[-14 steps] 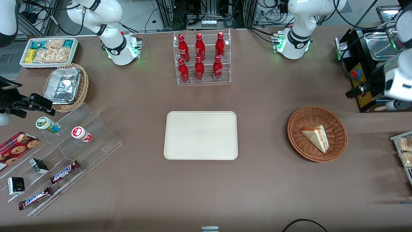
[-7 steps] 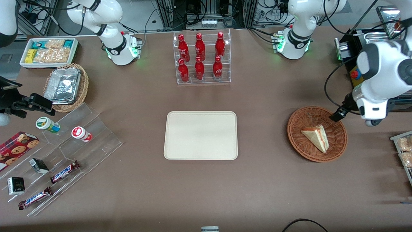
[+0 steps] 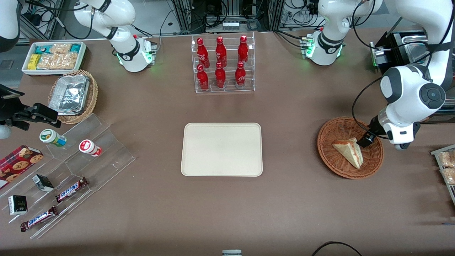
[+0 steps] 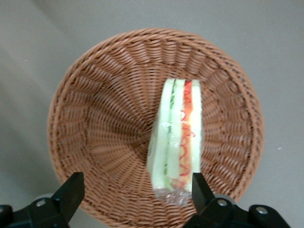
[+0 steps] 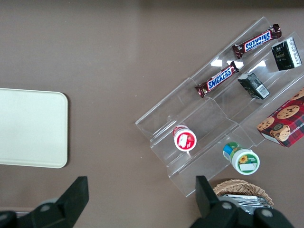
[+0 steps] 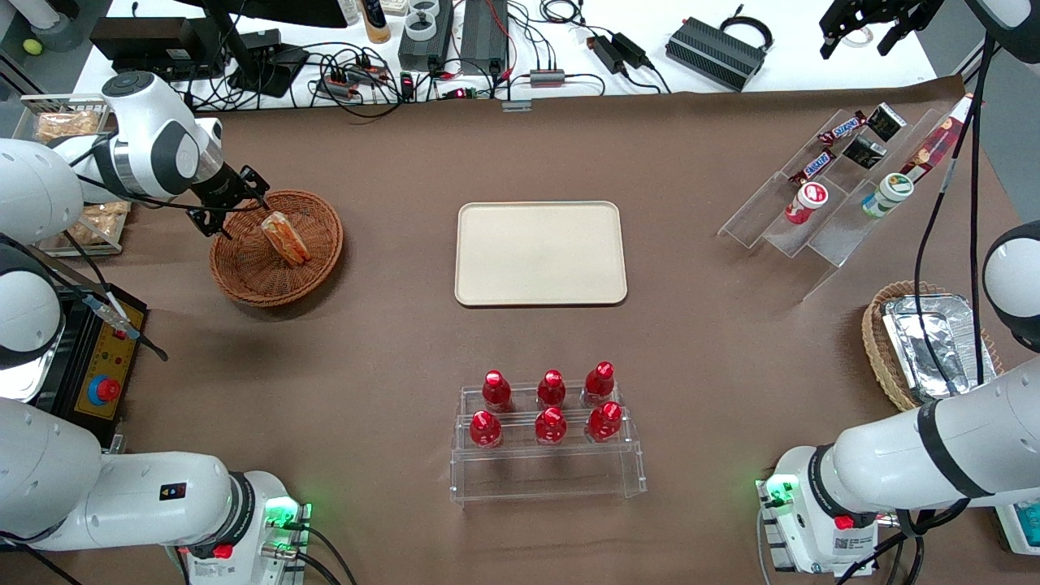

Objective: Place sandwich from basket to tray
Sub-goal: 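Lower the open left gripper around the wrapped sandwich in the basket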

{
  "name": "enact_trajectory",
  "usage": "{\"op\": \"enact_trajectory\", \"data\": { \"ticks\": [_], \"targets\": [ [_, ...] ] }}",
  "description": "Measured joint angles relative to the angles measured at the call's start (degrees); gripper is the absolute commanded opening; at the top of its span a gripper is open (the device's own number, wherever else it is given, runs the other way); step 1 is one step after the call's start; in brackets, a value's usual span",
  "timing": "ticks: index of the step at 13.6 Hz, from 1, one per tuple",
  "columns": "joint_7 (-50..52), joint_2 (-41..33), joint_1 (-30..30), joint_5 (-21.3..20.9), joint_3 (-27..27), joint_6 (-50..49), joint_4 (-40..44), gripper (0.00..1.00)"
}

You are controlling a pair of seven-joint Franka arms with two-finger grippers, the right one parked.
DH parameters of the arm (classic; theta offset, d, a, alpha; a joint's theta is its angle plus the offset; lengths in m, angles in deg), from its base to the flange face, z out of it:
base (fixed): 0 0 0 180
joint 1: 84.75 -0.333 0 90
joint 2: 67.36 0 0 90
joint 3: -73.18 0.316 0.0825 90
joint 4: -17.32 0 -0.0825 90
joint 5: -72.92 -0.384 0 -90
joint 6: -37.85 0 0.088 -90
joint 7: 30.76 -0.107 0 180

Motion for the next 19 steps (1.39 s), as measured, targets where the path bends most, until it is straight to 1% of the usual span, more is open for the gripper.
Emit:
{"op": "enact_trajectory", "data": {
  "ticks": [3, 8, 15, 16, 18, 19],
  "targets": [
    [0.18, 1.57, 0.01, 0.89, -0.01, 2.93, -0.01, 1.0],
    [0.21, 4.31, 0.34, 0.98, -0.67, 6.24, 0.02, 1.0],
    [0.2, 6.92, 2.18, 0.97, -0.9, 6.65, 0.03, 1.0],
    [0.19, 7.19, 2.28, 0.96, -0.9, 6.65, 0.02, 0.97],
    [0.08, 7.89, 2.33, 0.93, -0.9, 6.65, 0.02, 0.5],
    [0.05, 8.19, 2.33, 0.92, -0.9, 6.65, 0.02, 0.33]
  ]
}}
